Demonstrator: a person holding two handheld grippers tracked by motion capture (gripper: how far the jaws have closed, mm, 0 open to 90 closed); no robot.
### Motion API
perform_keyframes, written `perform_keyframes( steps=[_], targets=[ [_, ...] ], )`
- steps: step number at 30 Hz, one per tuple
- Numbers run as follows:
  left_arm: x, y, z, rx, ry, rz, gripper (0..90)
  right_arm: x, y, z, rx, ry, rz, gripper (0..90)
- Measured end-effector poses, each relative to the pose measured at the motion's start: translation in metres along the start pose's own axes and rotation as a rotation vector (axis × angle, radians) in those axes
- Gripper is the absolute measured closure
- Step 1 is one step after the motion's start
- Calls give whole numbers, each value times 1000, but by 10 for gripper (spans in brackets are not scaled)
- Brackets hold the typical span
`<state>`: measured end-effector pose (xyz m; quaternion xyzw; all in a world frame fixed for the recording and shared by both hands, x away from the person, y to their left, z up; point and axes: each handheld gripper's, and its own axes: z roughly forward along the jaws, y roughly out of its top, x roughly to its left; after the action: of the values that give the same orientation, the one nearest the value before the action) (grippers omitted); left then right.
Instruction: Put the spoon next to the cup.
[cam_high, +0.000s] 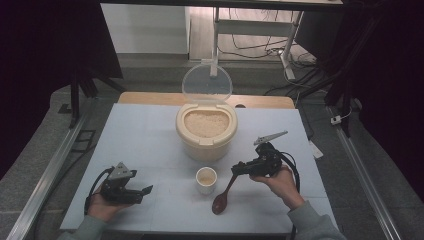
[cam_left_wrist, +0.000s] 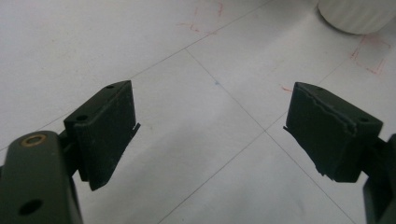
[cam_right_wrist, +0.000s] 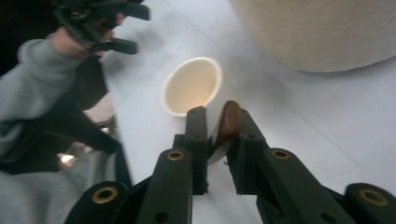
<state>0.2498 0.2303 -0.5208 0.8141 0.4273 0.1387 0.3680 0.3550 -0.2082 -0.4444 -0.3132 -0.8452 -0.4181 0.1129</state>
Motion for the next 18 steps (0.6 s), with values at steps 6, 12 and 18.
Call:
perform_keyframes(
  steps=[6, 12, 18],
  targets=[
    [0, 0, 0, 0, -2, 0, 157, -10, -1, 9, -39, -51, -30, 722],
    [0, 0, 1, 2, -2, 1, 157, -17, -4, 18, -44, -102, -50, 664],
    [0, -1, 1, 4, -3, 1, 157, -24, -8, 28, -40, -148, -72, 603]
  ],
)
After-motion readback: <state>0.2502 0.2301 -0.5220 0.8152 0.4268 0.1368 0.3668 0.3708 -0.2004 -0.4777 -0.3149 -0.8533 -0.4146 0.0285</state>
